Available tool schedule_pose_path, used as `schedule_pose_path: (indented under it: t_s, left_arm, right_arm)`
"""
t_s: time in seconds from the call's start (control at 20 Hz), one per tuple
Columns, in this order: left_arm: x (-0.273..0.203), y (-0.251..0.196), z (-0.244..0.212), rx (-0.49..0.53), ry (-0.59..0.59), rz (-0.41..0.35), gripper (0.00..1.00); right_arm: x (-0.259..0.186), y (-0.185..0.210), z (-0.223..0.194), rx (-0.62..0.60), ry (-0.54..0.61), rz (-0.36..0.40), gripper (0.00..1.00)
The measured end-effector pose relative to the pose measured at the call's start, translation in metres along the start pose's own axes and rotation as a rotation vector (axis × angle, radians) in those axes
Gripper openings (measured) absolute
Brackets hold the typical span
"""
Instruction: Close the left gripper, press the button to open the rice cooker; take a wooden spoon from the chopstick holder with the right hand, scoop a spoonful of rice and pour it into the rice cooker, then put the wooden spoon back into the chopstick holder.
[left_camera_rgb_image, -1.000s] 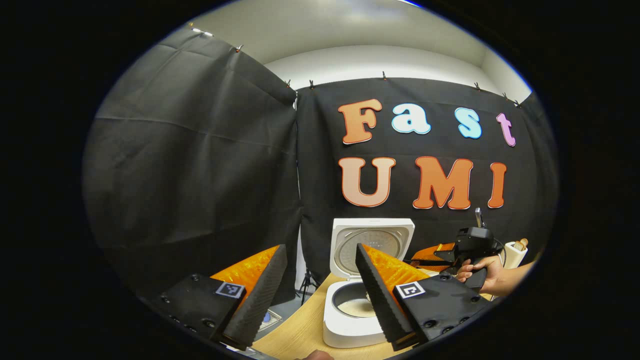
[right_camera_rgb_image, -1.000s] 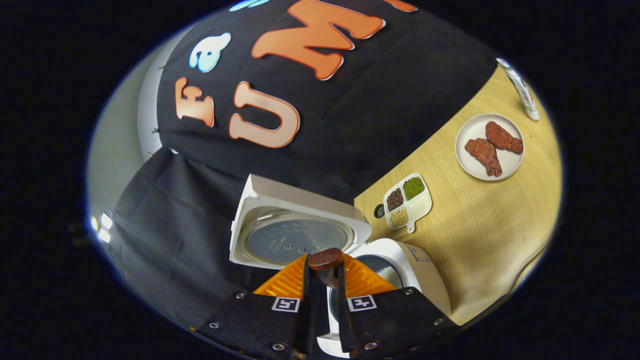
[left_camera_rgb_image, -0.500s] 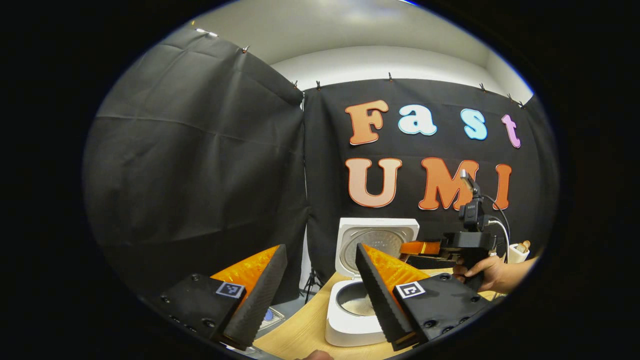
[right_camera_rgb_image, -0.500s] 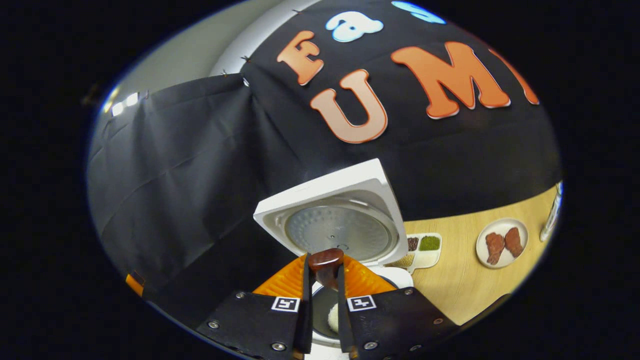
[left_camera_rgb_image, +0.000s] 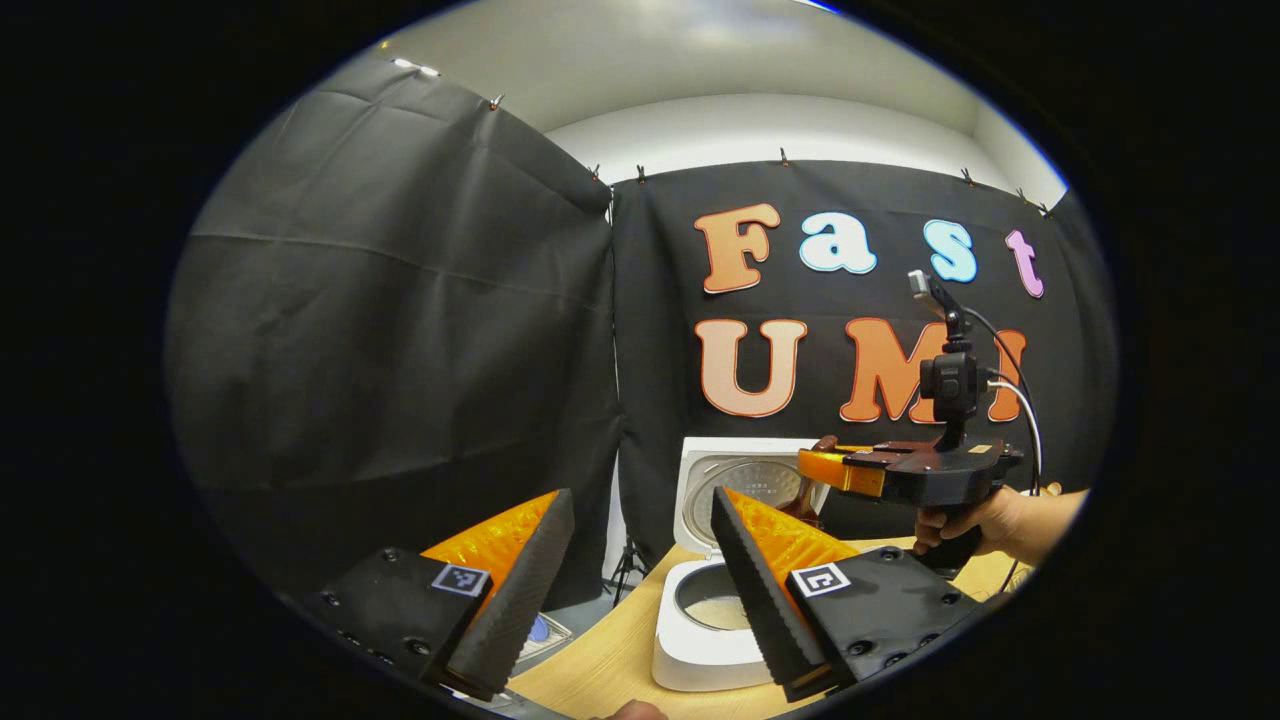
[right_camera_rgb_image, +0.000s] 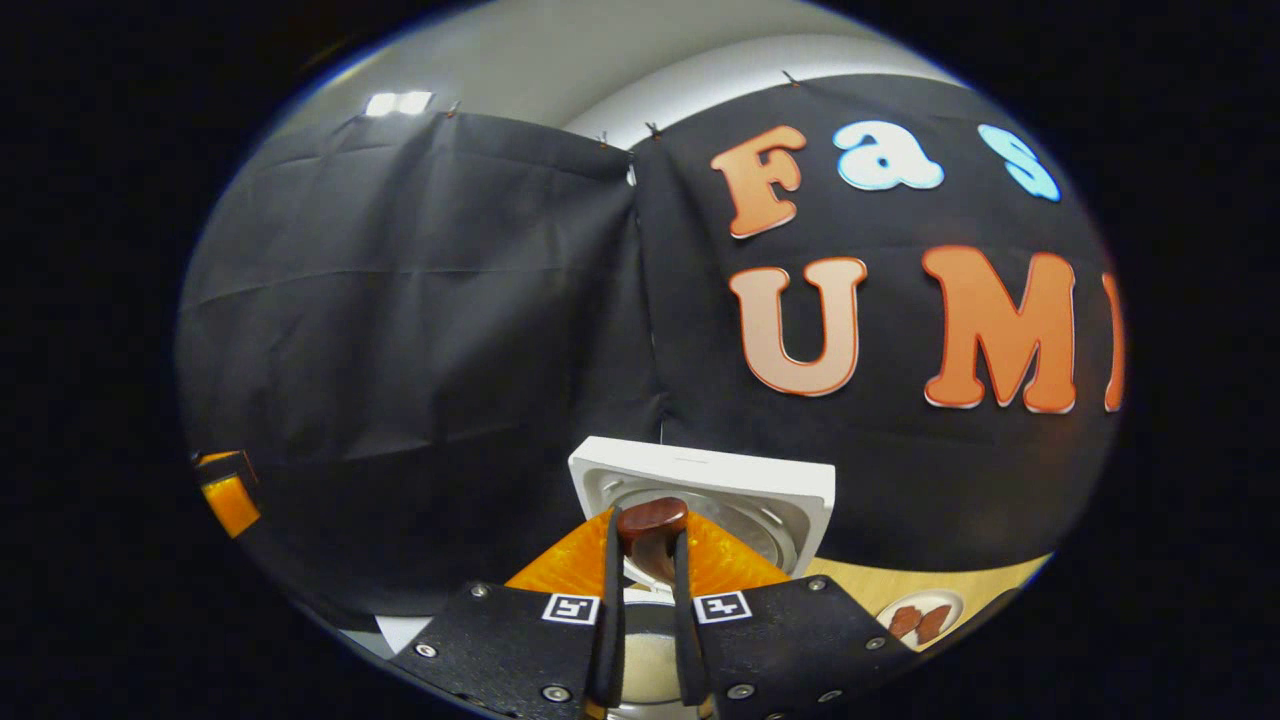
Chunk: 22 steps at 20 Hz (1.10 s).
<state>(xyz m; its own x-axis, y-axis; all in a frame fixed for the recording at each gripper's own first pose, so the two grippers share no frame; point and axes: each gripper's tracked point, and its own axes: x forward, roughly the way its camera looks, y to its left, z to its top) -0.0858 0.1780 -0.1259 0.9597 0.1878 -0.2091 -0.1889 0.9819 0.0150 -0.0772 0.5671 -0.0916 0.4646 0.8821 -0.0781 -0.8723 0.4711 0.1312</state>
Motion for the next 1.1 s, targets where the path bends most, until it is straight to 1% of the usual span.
schedule_pose_path:
  t_s: [0.15,0.25,0.3,0.4,0.45,0.5,0.55,0.6,0.65,0.7,0.75,0.8,0.95,1.1]
  left_arm:
    - [0.0,-0.001,0.003,0.009,-0.004,0.004,0.94]
    - [-0.001,-0.001,0.005,0.015,-0.008,0.003,0.94]
    - [-0.001,-0.002,0.006,0.017,-0.009,0.004,0.94]
    - [-0.001,-0.006,0.008,0.019,-0.01,0.0,0.94]
    - [-0.002,-0.007,0.009,0.024,-0.01,-0.002,0.94]
    - [-0.003,-0.007,0.01,0.029,-0.014,-0.003,0.94]
    - [-0.002,-0.005,0.013,0.034,-0.021,0.002,0.94]
    - [-0.002,-0.006,0.015,0.035,-0.024,0.001,0.94]
    - [-0.001,-0.008,0.015,0.036,-0.025,0.001,0.94]
    - [0.001,-0.01,0.015,0.037,-0.023,-0.002,0.94]
    - [0.003,-0.013,0.015,0.039,-0.021,-0.007,0.94]
    - [0.004,-0.016,0.016,0.037,-0.02,-0.013,0.94]
    - [0.008,-0.031,0.021,0.035,-0.024,-0.036,0.94]
    - [0.013,-0.054,0.025,0.044,-0.033,-0.074,0.94]
  right_arm:
    - [-0.009,0.011,0.012,-0.048,-0.029,0.043,0.2]
    - [-0.016,0.007,0.019,-0.025,-0.043,0.054,0.2]
    - [-0.019,0.002,0.022,0.005,-0.047,0.055,0.2]
    - [-0.022,-0.01,0.02,0.111,-0.047,0.049,0.2]
    - [-0.027,-0.016,0.016,0.189,-0.041,0.049,0.24]
    - [-0.033,-0.022,0.013,0.267,-0.04,0.055,0.2]
    - [-0.039,-0.027,0.016,0.336,-0.04,0.052,0.2]
    - [-0.044,-0.037,0.015,0.397,-0.039,0.039,0.24]
    - [-0.052,-0.051,0.015,0.445,-0.043,0.021,0.2]
    - [-0.06,-0.062,0.017,0.48,-0.051,-0.002,0.2]
    - [-0.07,-0.076,0.018,0.504,-0.058,-0.029,0.16]
    - [-0.082,-0.089,0.017,0.519,-0.064,-0.057,0.2]
    - [-0.122,-0.13,0.011,0.541,-0.071,-0.139,0.2]
    - [-0.165,-0.176,-0.005,0.529,-0.061,-0.244,0.2]
